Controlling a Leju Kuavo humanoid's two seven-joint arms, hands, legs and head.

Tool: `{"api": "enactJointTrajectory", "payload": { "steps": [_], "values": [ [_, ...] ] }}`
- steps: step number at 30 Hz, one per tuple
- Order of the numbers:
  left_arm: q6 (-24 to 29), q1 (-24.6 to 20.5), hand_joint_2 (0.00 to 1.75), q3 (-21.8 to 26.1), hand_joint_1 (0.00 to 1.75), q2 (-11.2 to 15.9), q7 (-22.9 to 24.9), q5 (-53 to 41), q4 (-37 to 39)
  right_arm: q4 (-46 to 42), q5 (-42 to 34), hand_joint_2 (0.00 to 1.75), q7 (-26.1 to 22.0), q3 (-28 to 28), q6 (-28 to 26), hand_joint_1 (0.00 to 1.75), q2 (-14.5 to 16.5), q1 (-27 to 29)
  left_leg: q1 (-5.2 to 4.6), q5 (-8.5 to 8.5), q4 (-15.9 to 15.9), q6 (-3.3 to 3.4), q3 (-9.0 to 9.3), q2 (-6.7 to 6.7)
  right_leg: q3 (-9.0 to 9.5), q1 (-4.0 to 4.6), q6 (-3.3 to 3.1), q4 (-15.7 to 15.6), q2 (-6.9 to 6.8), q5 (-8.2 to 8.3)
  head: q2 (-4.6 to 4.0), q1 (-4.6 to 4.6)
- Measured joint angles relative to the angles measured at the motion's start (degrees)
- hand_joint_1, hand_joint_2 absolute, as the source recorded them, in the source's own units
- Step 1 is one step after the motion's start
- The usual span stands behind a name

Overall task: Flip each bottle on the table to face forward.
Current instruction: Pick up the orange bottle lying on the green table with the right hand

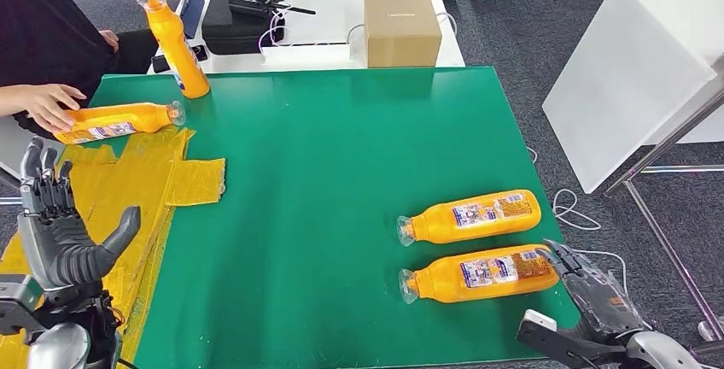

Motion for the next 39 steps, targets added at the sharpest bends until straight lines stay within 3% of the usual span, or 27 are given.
{"api": "enactJointTrajectory", "payload": {
  "steps": [9,18,21,22,32,36,39],
  "values": [
    [-1.3,-1.9,1.75,-1.2,0.00,0.1,0.7,0.3,1.5,8.0,2.9,1.75,-1.6,2.4,3.4,0.00,1.6,-9.4,0.01,0.04,0.0,0.03,0.00,0.11,0.02,0.00,0.00,0.0,0.01,0.02,0.00,0.01],
    [-1.8,-3.1,1.75,-1.8,0.00,0.1,1.0,-0.1,2.4,15.0,1.9,1.75,-2.6,12.3,8.9,0.04,3.0,-20.9,0.06,0.05,0.0,0.02,0.06,0.21,0.02,0.01,0.00,0.0,0.10,0.03,0.00,-0.01],
    [-2.0,-3.6,1.75,-2.2,0.00,0.3,1.1,-0.1,2.8,16.3,-1.5,1.75,-3.1,16.6,12.2,1.34,2.3,-24.0,0.05,0.07,0.0,0.04,0.09,0.17,0.03,0.01,0.00,0.0,0.09,0.03,0.00,-0.01],
    [-2.1,-3.7,1.75,-2.3,0.00,0.3,1.1,-0.1,3.0,16.5,-3.0,1.75,-3.1,17.9,13.2,1.74,1.7,-24.8,0.05,0.07,0.0,0.04,0.09,0.17,0.03,0.00,0.00,0.0,0.09,0.03,0.00,0.01],
    [-1.4,-4.4,1.75,-3.0,0.00,1.3,0.8,1.4,4.4,10.1,-16.9,1.75,-0.5,28.0,18.8,1.75,-11.9,-27.4,-0.10,0.06,0.0,0.07,0.03,-0.07,0.02,-0.12,0.01,0.0,-0.02,0.02,0.00,-0.01],
    [-0.8,-4.4,1.75,-3.6,0.00,1.8,0.5,2.1,4.8,4.7,-22.2,1.75,2.3,30.4,20.4,1.75,-19.2,-27.6,-0.13,0.06,0.0,0.07,0.00,-0.10,0.02,-0.17,0.01,0.0,-0.03,0.02,0.00,-0.01],
    [-0.7,-4.4,1.75,-3.9,0.00,2.0,0.5,2.3,5.1,2.1,-23.3,1.75,3.0,31.4,20.6,1.75,-22.7,-27.6,-0.12,0.05,0.0,0.07,-0.01,-0.06,0.02,-0.16,0.01,0.0,-0.02,0.02,0.00,-0.01]
  ]
}}
